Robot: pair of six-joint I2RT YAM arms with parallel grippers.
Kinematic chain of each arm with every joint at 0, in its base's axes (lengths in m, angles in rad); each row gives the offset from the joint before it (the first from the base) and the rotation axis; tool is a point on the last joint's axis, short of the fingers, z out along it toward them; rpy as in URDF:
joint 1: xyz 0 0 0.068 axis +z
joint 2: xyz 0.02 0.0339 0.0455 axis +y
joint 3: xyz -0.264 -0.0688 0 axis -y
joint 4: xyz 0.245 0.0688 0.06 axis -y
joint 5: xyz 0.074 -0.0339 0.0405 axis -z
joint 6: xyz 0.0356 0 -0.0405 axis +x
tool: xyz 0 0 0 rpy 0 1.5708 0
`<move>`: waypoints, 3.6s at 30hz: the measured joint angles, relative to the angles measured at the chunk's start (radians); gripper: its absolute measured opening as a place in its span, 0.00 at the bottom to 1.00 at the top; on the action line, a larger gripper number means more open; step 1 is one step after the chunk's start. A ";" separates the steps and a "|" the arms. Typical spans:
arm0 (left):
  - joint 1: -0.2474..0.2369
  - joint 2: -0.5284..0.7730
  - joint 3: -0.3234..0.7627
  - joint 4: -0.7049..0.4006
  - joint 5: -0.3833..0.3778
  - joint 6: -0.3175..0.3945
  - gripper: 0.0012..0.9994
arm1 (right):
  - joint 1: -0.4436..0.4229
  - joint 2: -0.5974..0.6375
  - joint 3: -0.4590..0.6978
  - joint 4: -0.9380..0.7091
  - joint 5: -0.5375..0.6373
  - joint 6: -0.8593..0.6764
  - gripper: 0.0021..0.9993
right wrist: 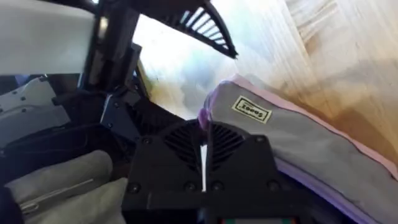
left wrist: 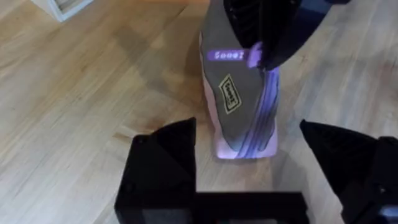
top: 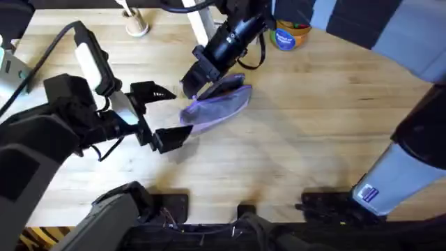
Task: Unzip the bag, pick up the pens from the table one at a time and place them inside, then zip the bag closed.
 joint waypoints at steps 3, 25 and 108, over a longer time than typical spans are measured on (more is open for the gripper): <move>-0.035 0.073 0.000 0.037 0.031 0.000 0.99 | 0.000 0.000 0.000 0.000 0.000 0.000 0.03; -0.108 0.156 -0.001 0.140 0.143 0.003 0.04 | -0.003 0.000 0.002 0.001 0.061 -0.001 0.03; -0.101 -0.052 1.034 -0.690 -0.475 -0.763 1.00 | -0.736 -0.868 -0.229 -0.245 0.409 -0.039 0.99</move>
